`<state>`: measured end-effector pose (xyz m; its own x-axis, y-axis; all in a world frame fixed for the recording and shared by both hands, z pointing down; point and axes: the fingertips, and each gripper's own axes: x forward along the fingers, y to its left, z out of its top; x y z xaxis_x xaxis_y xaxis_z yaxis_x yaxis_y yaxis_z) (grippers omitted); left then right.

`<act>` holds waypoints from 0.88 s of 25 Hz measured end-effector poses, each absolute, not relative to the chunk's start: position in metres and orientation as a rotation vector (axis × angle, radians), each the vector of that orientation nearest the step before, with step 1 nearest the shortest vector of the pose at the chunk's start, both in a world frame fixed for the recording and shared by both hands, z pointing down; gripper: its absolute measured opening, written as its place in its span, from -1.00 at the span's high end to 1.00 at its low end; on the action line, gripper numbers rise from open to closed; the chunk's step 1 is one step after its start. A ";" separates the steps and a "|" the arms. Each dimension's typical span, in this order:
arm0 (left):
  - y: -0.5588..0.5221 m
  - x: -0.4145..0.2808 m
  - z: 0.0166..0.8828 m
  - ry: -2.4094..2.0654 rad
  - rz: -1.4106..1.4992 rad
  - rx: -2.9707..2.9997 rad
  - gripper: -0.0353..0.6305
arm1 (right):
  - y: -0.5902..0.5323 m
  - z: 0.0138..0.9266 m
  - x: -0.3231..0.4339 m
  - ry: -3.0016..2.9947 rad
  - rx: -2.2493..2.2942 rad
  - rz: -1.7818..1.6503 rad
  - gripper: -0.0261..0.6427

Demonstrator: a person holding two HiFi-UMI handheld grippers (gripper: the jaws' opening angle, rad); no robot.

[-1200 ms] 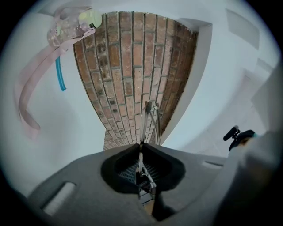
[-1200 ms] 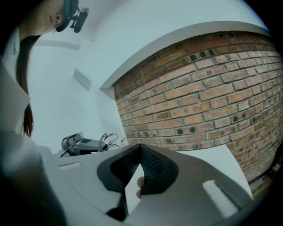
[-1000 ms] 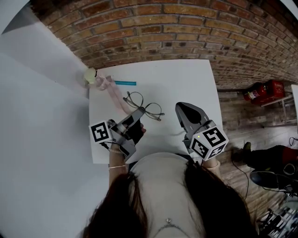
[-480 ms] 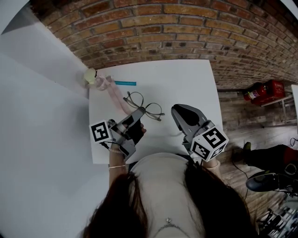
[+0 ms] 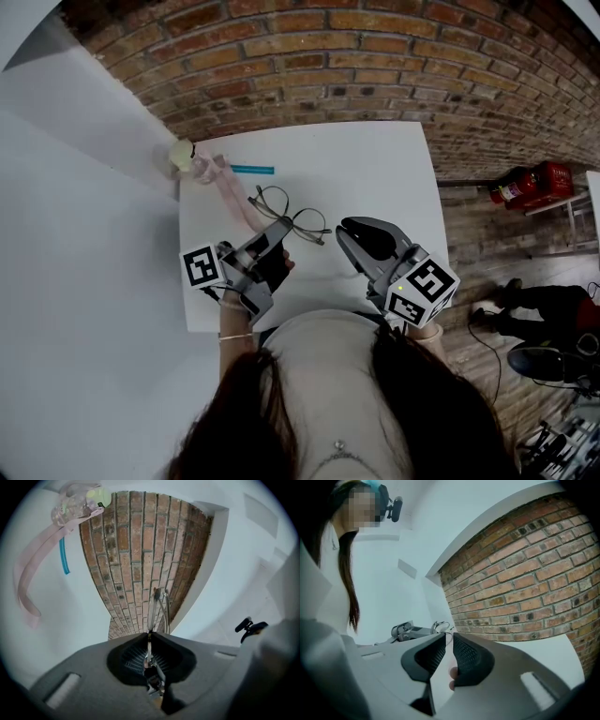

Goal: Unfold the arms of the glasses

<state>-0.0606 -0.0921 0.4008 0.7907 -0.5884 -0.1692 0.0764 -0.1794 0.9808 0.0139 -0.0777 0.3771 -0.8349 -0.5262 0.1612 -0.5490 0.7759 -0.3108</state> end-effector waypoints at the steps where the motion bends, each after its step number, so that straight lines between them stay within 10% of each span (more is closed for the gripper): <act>1: -0.092 -0.060 0.401 -0.409 -0.622 1.655 0.83 | -0.076 0.377 0.013 -2.901 0.865 0.537 0.80; 22: -0.090 -0.057 0.397 -0.353 -0.620 1.651 0.83 | -0.062 0.384 -0.004 -2.898 0.659 0.534 0.77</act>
<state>-0.0574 -0.0896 0.3972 0.8070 -0.5567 -0.1970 0.1149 -0.1791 0.9771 -0.0041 -0.0619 0.3845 -0.8976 -0.3958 0.1941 -0.4390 0.8427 -0.3115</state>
